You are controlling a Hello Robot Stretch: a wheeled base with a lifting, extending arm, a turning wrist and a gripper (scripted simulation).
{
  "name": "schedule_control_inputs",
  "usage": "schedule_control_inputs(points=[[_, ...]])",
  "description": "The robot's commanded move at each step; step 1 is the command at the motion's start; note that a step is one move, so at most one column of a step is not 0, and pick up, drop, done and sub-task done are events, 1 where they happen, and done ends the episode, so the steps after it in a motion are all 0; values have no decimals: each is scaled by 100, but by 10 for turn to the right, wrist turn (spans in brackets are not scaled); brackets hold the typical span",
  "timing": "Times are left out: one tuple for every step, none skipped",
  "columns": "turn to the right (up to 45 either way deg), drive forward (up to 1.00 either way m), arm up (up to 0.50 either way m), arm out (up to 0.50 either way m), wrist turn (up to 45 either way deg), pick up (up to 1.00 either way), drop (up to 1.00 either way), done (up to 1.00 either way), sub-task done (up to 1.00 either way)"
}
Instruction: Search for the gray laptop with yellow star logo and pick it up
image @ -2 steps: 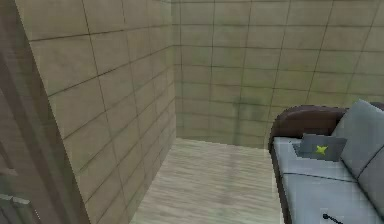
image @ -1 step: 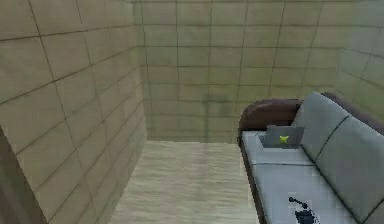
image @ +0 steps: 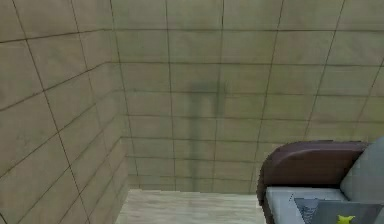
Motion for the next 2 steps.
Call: schedule_control_inputs(points=[[-420, 0, 0, 0, 0, 0, 0, 0, 0], [450, 0, 0, 0, 0, 0, 0, 0, 0]])
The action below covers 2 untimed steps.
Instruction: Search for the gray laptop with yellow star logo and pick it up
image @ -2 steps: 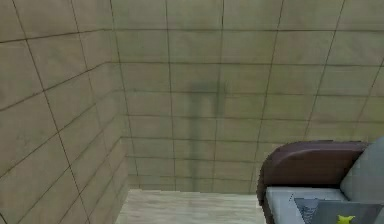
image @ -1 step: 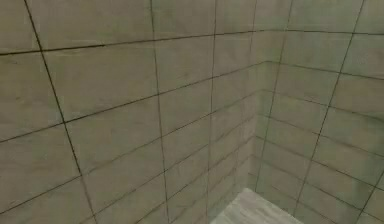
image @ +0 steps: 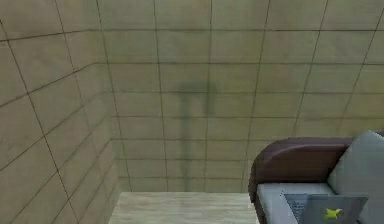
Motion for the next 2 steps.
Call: schedule_control_inputs(points=[[210, 0, 0, 0, 0, 0, 0, 0, 0], [0, 50, 0, 0, 0, 0, 0, 0, 0]])
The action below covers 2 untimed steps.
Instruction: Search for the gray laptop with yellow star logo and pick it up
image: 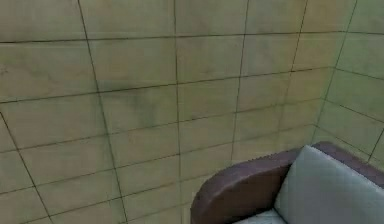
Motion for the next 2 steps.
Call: schedule_control_inputs(points=[[-450, 0, 0, 0, 0, 0, 0, 0, 0], [-120, 0, 0, 0, 0, 0, 0, 0, 0]])
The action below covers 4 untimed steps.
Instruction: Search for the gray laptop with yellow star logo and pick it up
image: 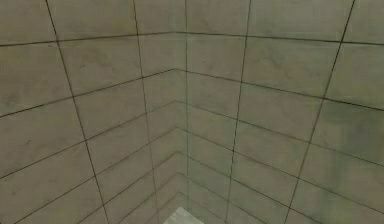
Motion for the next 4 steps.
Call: schedule_control_inputs(points=[[0, 0, 50, 0, 0, 0, 0, 0, 0], [0, 0, 8, 0, 0, 0, 0, 0, 0], [0, 0, 0, 26, 0, 0, 0, 0, 0], [0, 0, 0, 0, 450, 0, 0, 0, 0]])
